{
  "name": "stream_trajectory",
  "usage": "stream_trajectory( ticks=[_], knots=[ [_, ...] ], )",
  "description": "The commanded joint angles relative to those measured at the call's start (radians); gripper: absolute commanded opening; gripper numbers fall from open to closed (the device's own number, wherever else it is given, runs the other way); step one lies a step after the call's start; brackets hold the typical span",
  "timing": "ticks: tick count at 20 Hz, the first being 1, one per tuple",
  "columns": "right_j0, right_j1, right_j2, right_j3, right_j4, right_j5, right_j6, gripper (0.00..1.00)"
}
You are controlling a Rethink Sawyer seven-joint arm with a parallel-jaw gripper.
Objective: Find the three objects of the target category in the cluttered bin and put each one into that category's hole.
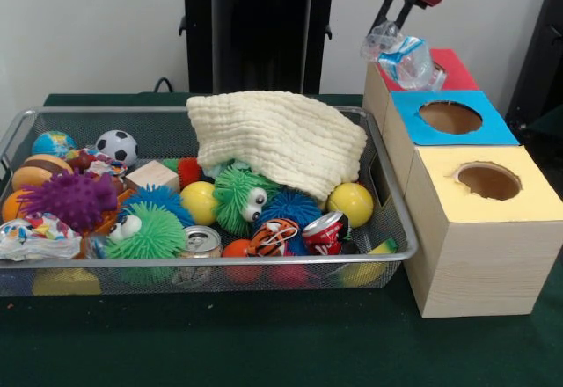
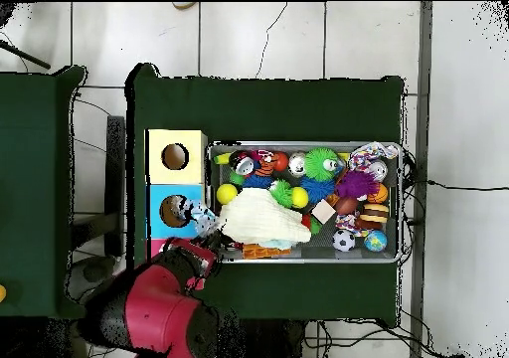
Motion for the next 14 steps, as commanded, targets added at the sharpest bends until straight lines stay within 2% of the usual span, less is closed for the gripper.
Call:
stream_trajectory(
  ticks=[1,14],
  knots=[
    [0.028,0.121,0.009,-0.097,0.115,0.116,0.310,0.00],
    [0.035,0.188,0.034,-0.096,0.217,0.020,0.281,0.00]
  ],
)
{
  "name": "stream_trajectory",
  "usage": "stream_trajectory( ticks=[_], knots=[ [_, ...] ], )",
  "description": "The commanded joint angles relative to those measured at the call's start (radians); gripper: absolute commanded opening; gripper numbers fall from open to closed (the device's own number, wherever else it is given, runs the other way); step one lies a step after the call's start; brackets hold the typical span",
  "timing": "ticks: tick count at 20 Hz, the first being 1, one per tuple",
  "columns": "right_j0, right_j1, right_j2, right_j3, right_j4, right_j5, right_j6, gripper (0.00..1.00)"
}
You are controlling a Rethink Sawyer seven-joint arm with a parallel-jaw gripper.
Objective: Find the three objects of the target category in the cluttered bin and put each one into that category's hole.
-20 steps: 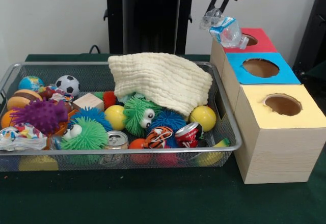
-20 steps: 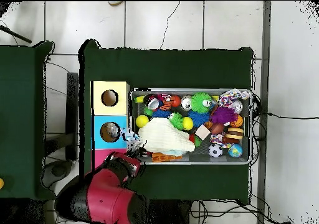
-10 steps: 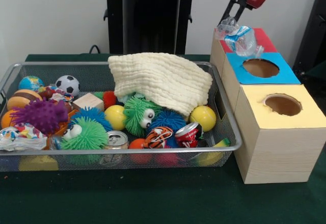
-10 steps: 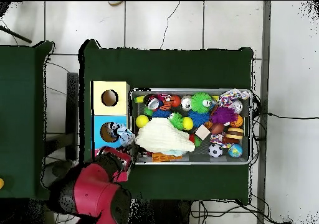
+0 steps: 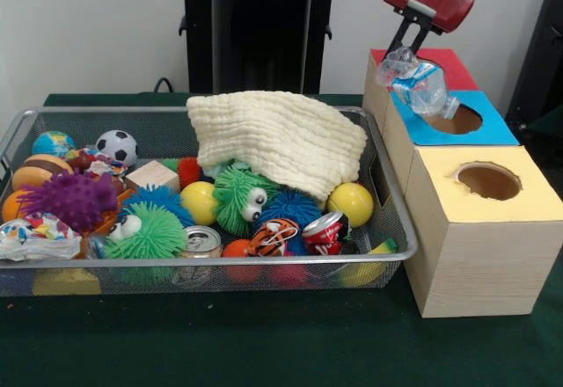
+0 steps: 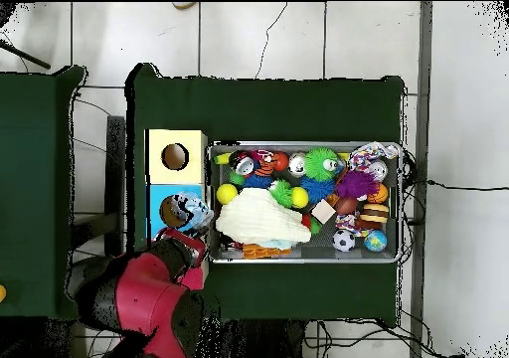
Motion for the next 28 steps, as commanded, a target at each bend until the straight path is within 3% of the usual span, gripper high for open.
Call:
stream_trajectory(
  ticks=[1,5,14,28],
  knots=[
    [-0.010,0.072,0.053,-0.047,0.083,0.014,0.281,0.00],
    [0.000,0.088,0.052,-0.042,0.102,-0.003,0.279,0.00],
    [0.053,0.125,-0.006,-0.074,0.136,0.079,0.289,0.00],
    [0.072,0.147,-0.025,-0.092,0.173,0.104,0.270,0.00]
  ],
)
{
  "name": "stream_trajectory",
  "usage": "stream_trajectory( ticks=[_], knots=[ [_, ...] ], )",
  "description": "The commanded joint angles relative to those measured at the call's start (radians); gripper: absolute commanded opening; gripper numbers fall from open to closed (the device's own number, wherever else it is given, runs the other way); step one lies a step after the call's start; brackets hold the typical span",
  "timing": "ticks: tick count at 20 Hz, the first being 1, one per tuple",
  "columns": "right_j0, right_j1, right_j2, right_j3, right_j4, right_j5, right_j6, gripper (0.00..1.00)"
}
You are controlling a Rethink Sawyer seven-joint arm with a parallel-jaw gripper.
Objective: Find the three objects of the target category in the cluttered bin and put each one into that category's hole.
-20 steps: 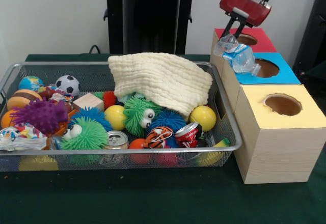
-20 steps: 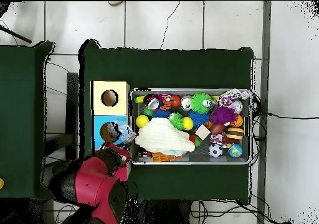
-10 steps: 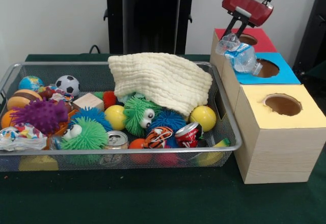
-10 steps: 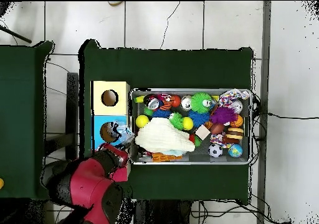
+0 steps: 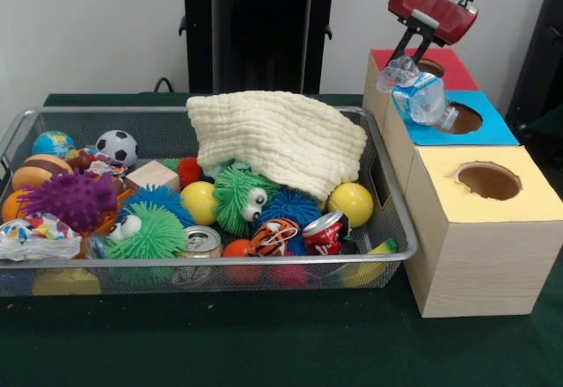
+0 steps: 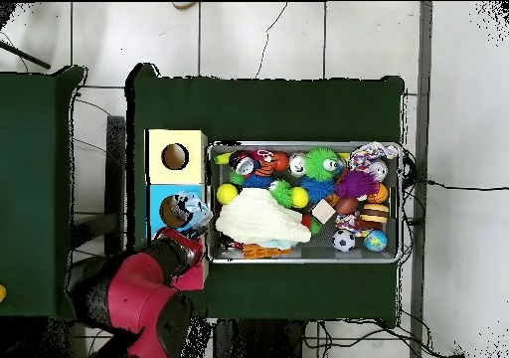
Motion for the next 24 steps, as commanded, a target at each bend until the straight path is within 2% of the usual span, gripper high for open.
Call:
stream_trajectory(
  ticks=[1,6,18,24],
  knots=[
    [-0.006,0.044,0.040,-0.075,0.060,0.107,0.270,0.00],
    [0.011,0.074,0.010,-0.108,0.073,0.167,0.285,0.00],
    [0.052,0.141,-0.036,-0.171,0.109,0.241,0.328,0.00],
    [0.076,0.155,-0.059,-0.191,0.128,0.289,0.353,0.00]
  ],
)
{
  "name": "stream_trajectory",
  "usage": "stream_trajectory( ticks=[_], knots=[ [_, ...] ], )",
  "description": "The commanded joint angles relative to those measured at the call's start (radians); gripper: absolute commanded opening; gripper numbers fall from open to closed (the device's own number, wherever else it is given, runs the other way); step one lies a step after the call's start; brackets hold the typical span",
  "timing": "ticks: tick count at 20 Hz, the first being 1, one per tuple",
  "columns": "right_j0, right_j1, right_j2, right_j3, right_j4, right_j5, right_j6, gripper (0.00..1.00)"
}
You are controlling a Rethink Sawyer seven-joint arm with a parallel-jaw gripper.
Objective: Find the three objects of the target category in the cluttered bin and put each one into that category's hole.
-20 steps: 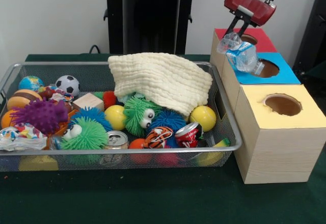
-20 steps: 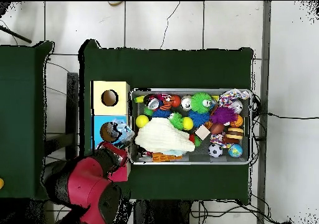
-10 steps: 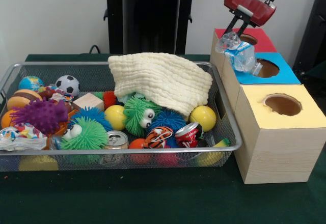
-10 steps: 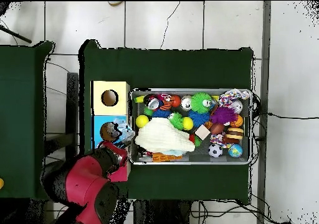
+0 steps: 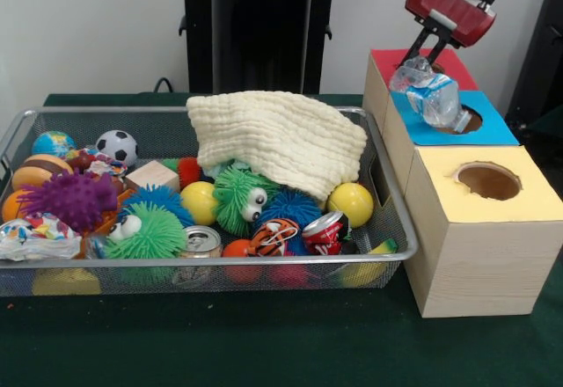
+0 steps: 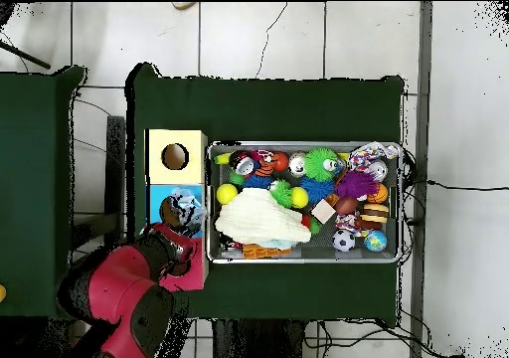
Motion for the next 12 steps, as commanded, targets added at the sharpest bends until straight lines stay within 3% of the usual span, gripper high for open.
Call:
stream_trajectory(
  ticks=[1,12],
  knots=[
    [0.009,0.055,0.033,-0.102,0.065,0.163,0.354,0.00],
    [0.032,0.067,0.029,-0.092,0.096,0.181,0.368,0.00]
  ],
)
